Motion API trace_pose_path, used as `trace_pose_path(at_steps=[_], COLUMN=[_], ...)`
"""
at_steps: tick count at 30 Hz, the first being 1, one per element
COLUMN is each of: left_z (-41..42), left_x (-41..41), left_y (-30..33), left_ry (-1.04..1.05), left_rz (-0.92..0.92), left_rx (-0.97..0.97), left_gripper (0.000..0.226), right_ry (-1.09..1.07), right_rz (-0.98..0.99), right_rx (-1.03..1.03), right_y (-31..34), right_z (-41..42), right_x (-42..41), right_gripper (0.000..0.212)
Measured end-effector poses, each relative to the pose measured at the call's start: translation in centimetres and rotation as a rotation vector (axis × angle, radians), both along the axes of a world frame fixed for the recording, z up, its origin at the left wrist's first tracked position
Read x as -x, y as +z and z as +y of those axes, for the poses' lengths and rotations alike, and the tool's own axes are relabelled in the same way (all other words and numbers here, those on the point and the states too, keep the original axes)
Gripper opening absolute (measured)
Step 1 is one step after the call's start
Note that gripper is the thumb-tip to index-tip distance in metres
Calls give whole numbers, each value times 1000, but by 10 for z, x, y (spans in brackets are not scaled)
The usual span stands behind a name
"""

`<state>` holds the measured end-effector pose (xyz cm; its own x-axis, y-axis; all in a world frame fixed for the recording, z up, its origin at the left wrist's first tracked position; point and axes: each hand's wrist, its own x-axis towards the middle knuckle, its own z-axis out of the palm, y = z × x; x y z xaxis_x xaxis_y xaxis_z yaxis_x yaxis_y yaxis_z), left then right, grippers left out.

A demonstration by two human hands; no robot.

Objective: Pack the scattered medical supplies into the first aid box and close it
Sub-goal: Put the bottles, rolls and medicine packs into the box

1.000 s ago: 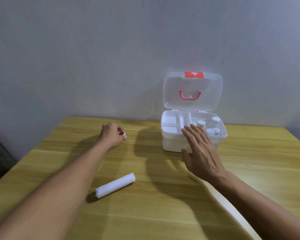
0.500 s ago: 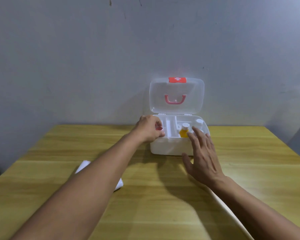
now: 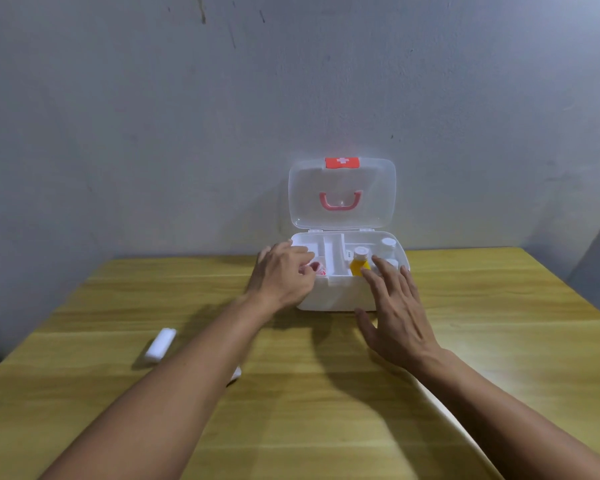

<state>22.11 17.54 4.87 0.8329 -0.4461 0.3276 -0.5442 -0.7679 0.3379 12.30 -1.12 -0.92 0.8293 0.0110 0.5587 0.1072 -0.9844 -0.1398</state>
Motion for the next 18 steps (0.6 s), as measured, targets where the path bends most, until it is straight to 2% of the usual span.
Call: trace_pose_path(at_steps=[3,5,8,12,15,18], left_z=[0,-2,-3,-3,2,8], left_x=[10,15,16,12,12,14], left_y=[-2,-2,-3,-6,-6,-8], left_ry=[-55,-75,-110,-123,-134,-135], left_rz=[110,60,23,27,175,193], left_rx=[-66,-75,-51,-167,-86,-25], left_gripper=[56,61,56,43,47,52], right_ry=[-5,-9,-14,-15,-9,-10], right_rz=[15,18,23,21,12,7], right_rx=[3,4,7,5,10,13], right_y=[-1,-1,-1,-1,-1,-2], right_z=[0,0,0,0,0,1], right_x=[0,-1,-1,-1,-1,-1], right_gripper=[64,63,64,63,63,64])
